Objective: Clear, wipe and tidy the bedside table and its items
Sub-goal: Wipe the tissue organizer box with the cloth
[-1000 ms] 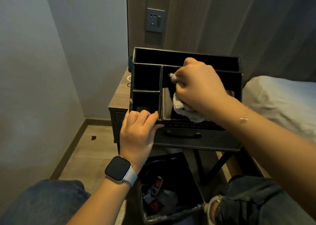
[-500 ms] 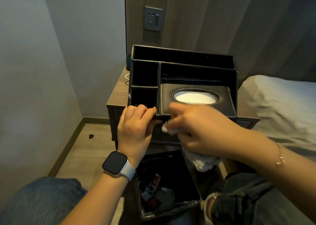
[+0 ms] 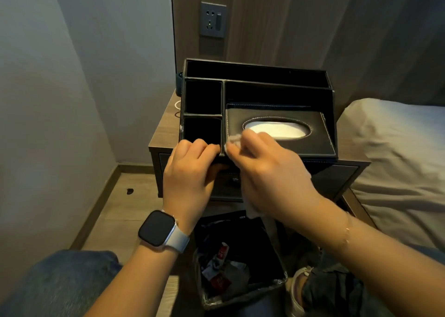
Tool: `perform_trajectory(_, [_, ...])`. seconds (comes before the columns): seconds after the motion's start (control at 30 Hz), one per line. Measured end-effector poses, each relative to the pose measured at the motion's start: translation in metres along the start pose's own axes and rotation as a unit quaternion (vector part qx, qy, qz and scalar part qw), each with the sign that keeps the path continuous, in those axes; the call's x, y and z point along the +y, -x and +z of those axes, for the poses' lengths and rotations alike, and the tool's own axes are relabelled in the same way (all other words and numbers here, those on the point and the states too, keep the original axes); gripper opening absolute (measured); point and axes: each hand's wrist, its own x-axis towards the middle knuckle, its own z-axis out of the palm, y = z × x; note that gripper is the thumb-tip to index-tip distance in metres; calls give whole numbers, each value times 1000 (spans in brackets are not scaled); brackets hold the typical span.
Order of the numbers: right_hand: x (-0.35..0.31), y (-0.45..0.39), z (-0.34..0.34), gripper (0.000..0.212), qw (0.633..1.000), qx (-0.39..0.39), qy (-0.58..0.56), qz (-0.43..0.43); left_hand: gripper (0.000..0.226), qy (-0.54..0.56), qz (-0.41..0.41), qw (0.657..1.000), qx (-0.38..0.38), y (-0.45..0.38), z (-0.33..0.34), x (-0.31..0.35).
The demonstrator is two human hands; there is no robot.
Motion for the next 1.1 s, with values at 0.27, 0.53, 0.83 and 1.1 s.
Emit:
perform_trajectory(0.27, [20,16,-4,32,993,112,-40,-24,32,21,-8,1000,-17,-13,-3,-1])
perform_trajectory(0.53, [41,39,40,31,995,91,-21,-29,35,25,-8,999,-39,-32,-6,-2])
perform_trajectory(0.83, [48,25,39,32,961,250,-109,41,87,232,-100,967,-21,-10,-4,-16])
perform_trajectory(1.1, [30,45,81,28,985,150,-82,-5,69,374,-259,886,-86,3,5,-27])
